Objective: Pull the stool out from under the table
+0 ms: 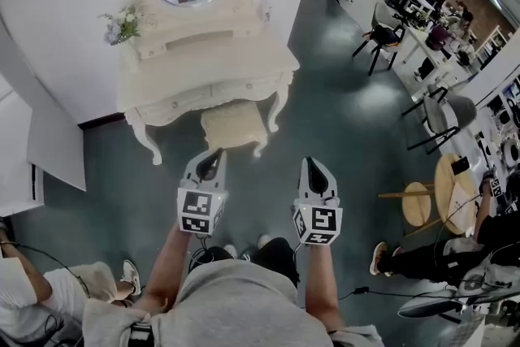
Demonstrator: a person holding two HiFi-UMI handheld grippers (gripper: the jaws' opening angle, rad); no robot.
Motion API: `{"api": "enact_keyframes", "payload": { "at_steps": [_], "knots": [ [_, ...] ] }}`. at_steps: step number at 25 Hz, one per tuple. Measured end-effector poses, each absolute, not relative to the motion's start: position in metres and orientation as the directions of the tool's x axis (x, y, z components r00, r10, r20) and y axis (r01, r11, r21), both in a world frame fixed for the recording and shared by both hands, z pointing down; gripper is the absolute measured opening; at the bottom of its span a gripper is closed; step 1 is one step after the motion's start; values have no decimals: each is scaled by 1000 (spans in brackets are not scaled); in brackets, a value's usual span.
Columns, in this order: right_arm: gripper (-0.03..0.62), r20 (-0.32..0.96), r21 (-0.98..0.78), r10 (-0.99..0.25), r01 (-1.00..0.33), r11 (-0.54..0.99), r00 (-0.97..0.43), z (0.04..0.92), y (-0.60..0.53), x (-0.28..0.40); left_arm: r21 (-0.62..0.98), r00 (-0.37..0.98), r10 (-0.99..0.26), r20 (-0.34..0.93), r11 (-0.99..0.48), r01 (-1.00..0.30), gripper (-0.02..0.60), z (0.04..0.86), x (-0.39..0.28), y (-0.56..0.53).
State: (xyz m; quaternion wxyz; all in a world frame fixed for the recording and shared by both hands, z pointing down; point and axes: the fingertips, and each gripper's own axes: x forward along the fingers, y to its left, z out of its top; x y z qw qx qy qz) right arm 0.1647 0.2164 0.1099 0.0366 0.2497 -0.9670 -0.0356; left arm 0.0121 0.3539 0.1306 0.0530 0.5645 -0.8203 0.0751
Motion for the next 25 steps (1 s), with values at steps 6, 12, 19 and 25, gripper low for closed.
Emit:
{"api": "enact_keyframes", "payload": {
  "at_steps": [6, 12, 19, 25],
  "knots": [
    [14, 56, 85, -489, -484, 871, -870, 114, 202, 152, -66, -352, -919, 179, 346, -936, 5, 138, -1, 340],
    [14, 68, 65, -447, -444, 894, -892, 125, 156, 117, -63, -388, -903, 184, 383, -922, 5, 142, -29, 298],
    [14, 107, 41, -367, -365, 930, -924, 140, 77, 57, -44, -456, -859, 235, 459, -887, 5, 157, -74, 235],
    [14, 159, 3, -282, -285, 958, -946, 162, 22, 7, -24, -528, -798, 290, 545, -838, 5, 176, -113, 196]
  ]
}}
